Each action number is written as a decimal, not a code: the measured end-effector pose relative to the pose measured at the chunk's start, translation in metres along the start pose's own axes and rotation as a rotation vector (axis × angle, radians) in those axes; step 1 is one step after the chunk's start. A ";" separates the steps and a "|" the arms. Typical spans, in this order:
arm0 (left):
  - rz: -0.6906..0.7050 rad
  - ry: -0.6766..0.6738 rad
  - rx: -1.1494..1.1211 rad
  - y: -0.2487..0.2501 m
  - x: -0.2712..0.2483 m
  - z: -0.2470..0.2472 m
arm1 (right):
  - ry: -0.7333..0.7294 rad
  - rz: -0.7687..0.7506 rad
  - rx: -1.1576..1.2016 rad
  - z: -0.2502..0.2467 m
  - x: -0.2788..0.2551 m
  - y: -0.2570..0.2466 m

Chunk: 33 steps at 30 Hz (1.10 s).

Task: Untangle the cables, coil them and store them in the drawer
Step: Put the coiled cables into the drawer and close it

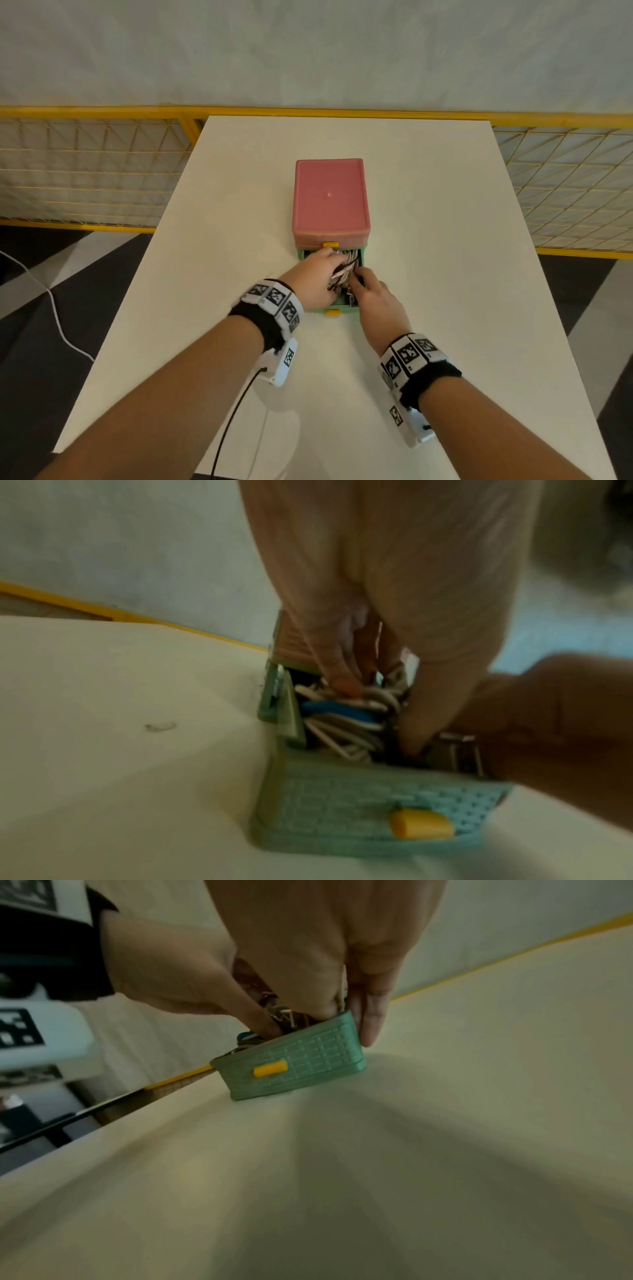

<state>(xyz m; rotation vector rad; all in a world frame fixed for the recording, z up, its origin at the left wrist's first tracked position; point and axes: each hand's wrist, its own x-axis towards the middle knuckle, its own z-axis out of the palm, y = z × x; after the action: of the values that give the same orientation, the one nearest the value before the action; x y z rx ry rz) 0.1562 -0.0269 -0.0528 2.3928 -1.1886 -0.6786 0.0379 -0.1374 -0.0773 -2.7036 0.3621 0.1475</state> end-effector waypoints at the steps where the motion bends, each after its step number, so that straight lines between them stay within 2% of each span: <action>1: 0.020 0.008 -0.067 -0.002 -0.004 -0.002 | -0.008 -0.007 -0.037 -0.002 0.001 -0.002; 4: 0.080 0.028 -0.073 -0.005 -0.013 0.005 | -0.036 -0.061 -0.171 -0.010 0.006 -0.011; 5: 0.087 0.038 -0.044 -0.006 -0.013 0.010 | 0.007 -0.109 -0.228 -0.011 0.009 -0.011; 7: 0.074 0.073 -0.032 -0.006 -0.009 0.017 | -0.103 -0.119 -0.183 -0.018 0.013 -0.010; 9: 0.084 0.105 -0.019 -0.002 -0.006 0.018 | -0.099 -0.097 -0.120 -0.016 0.014 0.004; 11: 0.085 0.079 0.046 0.002 -0.004 0.018 | -0.020 -0.046 -0.005 -0.014 0.010 0.008; 13: 0.054 0.032 0.169 0.007 -0.003 0.021 | 0.137 -0.022 0.132 -0.010 0.005 0.007; 15: 0.019 0.095 0.157 0.011 -0.004 0.024 | 0.223 -0.028 0.207 -0.006 0.005 0.008; 17: -0.023 0.170 -0.011 0.011 -0.006 0.021 | 0.194 -0.059 0.184 -0.005 0.008 0.010; 19: -0.028 0.139 -0.105 0.007 -0.009 0.014 | 0.170 -0.081 0.085 -0.006 0.010 0.012; 23: 0.022 0.026 -0.087 -0.002 -0.011 0.007 | 0.124 -0.099 -0.086 -0.011 0.014 0.012; 25: 0.021 0.019 -0.048 -0.001 -0.009 0.009 | 0.106 -0.114 -0.132 -0.014 0.017 0.009; 27: 0.022 0.048 -0.002 0.006 -0.006 0.011 | 0.154 -0.154 -0.073 -0.015 0.018 0.003; 29: -0.008 0.083 -0.006 0.010 -0.003 0.013 | 0.179 -0.173 0.130 -0.012 0.017 0.000; 31: -0.011 0.091 -0.055 0.010 -0.003 0.012 | 0.125 -0.141 0.277 -0.008 0.013 0.000; 33: 0.013 0.059 -0.111 0.005 -0.005 0.004 | 0.060 -0.147 0.227 -0.005 0.010 0.005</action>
<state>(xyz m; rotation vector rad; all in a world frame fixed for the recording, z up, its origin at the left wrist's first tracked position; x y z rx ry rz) 0.1484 -0.0263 -0.0522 2.2959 -1.1122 -0.6483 0.0463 -0.1461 -0.0765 -2.5017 0.1838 -0.0168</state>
